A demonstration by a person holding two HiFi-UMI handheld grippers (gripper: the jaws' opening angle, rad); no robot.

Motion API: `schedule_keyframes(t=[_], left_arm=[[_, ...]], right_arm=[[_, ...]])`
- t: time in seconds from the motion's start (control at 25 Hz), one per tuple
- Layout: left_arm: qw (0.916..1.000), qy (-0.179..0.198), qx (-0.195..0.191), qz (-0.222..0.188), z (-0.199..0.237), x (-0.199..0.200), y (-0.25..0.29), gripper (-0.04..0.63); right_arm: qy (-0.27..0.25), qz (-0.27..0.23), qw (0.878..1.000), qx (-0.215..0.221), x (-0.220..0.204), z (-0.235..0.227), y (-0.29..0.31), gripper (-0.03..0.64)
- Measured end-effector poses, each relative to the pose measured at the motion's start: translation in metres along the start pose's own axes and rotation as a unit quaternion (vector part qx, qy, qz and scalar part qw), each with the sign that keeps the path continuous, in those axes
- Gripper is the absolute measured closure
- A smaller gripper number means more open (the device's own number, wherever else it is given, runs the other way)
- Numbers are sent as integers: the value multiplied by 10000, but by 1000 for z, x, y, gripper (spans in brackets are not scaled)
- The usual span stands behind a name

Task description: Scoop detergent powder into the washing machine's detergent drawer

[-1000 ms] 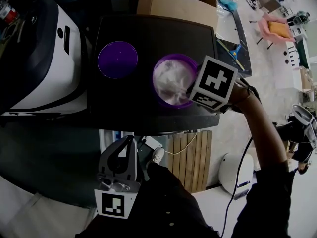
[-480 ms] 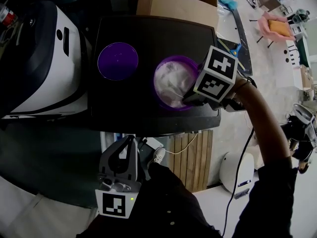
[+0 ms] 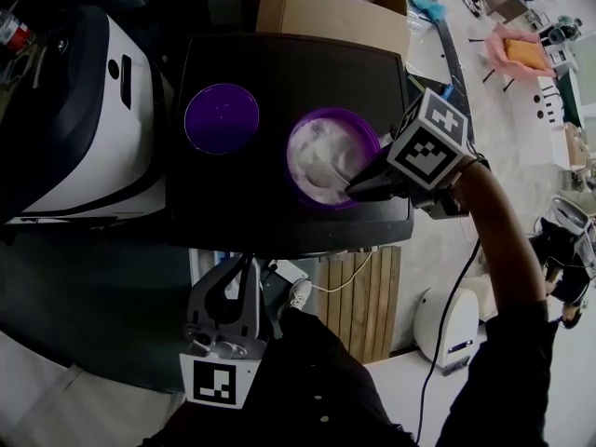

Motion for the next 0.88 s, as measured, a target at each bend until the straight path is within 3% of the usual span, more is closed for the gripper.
schedule_keyframes(t=[0.16,0.32,0.52,0.88], left_arm=[[10000,25,24,-55,-3,5,0,580],[9999,92,15,-106,-9,12,-2,580],[9998,126,43,-170,-15,19,-2,580],[9989,226,215,-363,-21,37,-9,580]], right_arm=[[305,-816,9947,548,-4,7,-10,584],[650,-1688,9779,1051,-13,12,-13,584],[879,-2789,9437,1547,-23,18,-16,584],[1173,-4307,8752,1866,-47,54,-19,584]])
Point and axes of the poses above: the fingertips, and each gripper's own axes: y forward along the fingers, z to its left, x out of its top, the point moved 7 cm from there along -y, backward along the fingers, and after that the axes turned 1 degree about -x, right-handed, at the moved point
